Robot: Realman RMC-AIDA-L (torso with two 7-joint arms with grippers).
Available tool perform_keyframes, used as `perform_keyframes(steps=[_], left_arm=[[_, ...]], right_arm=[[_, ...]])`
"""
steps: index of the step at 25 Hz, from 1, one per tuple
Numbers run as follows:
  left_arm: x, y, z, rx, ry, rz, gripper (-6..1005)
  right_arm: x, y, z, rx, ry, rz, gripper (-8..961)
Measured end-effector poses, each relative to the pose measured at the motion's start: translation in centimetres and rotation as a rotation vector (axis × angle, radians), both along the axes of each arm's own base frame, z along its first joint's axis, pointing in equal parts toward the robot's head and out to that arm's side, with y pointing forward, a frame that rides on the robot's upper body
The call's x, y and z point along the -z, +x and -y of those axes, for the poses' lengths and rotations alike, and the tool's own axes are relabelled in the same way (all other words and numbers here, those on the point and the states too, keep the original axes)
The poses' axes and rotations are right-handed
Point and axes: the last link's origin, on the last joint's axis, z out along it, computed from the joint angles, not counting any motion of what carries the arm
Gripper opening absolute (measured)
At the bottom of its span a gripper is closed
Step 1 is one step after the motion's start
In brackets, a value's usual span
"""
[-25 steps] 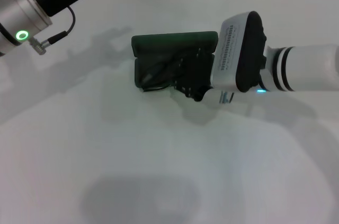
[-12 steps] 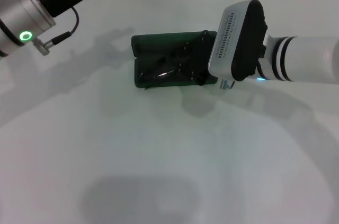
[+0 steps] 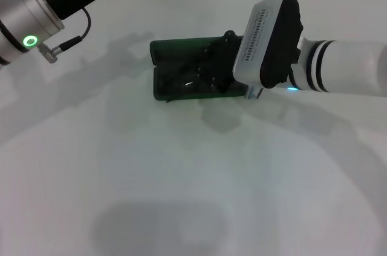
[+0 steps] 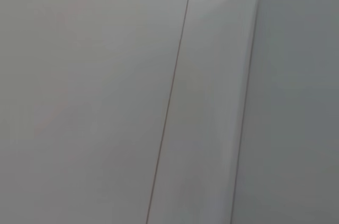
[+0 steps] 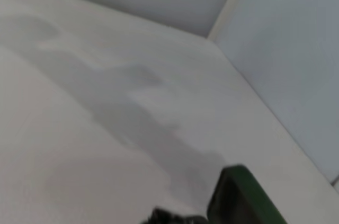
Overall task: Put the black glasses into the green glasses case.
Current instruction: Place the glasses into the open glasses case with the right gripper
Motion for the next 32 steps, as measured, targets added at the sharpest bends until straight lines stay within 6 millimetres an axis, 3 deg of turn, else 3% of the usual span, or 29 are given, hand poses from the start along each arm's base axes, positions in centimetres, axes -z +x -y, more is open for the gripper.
perform_keyframes(steps=[7, 21, 32], left_arm=[[0.0, -0.1, 0.1, -0.003, 0.001, 0.001, 539], [-0.1, -0.4, 0.2, -0.008, 0.001, -0.002, 539], [-0.3, -0.5, 0.2, -0.006, 0.004, -0.005, 539]], right_arm=[[0.2, -0.2, 0.7, 0.038, -0.049, -0.060, 207], [-0.5, 1.9, 0.9, 0.021, 0.044, 0.002, 208], [-0.1, 1.4, 1.3, -0.022, 0.054, 0.023, 209]])
